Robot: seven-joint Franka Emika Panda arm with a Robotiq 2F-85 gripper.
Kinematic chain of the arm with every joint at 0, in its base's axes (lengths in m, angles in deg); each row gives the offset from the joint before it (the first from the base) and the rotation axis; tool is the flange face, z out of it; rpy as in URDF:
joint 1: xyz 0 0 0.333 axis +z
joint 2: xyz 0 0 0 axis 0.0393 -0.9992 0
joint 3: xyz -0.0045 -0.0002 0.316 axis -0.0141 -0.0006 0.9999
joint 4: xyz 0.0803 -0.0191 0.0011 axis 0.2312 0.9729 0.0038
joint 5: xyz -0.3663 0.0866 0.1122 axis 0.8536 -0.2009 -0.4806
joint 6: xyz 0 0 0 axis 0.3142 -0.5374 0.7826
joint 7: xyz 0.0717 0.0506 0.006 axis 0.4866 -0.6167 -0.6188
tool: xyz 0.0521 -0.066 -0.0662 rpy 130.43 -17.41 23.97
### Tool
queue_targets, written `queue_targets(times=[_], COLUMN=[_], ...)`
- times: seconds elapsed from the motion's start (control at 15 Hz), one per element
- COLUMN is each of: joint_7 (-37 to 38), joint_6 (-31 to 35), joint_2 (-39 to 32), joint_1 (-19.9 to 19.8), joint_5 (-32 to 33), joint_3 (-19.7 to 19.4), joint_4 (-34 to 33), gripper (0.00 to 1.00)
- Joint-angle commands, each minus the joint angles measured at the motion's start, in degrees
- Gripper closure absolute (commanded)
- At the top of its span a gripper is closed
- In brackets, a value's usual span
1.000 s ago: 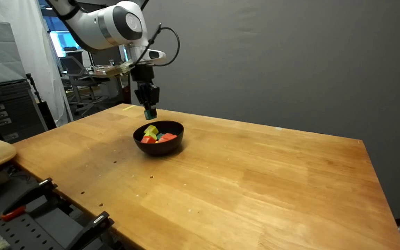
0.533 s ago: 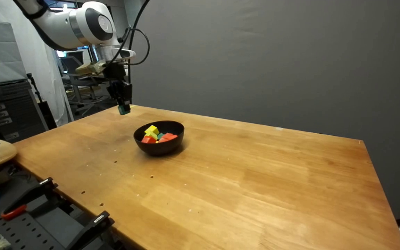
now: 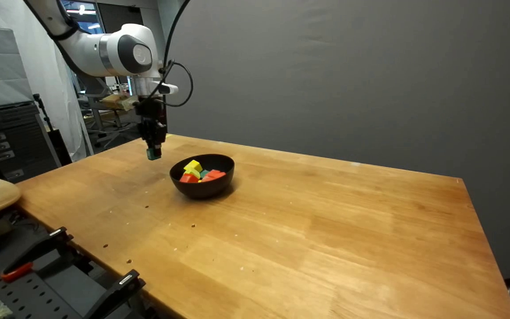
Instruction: Remove the blocks from the bowl and put them on the table
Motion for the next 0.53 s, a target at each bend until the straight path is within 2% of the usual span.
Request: queue_targets(times=[0.0,0.07,0.13,0.27,0.47], joint_7=[-0.1,0.2,0.5,0.4,-1.5], joint_6=[1.4,1.7,2.2,2.7,-0.9], joint_2=[-3.3,-3.9,-4.3,-4.2,0.9], joint_1=[0.0,0.3,0.6,0.5,-0.5], joint_5=[-2.1,-1.8,-1.4,-1.8,-1.7], joint_3=[-0.8,-1.2,-1.6,-1.7,-1.8], joint_4=[-1.4,-1.1,-0.9,-0.4,2.3], gripper=[0.89,0.84,0.46,0.39,0.16])
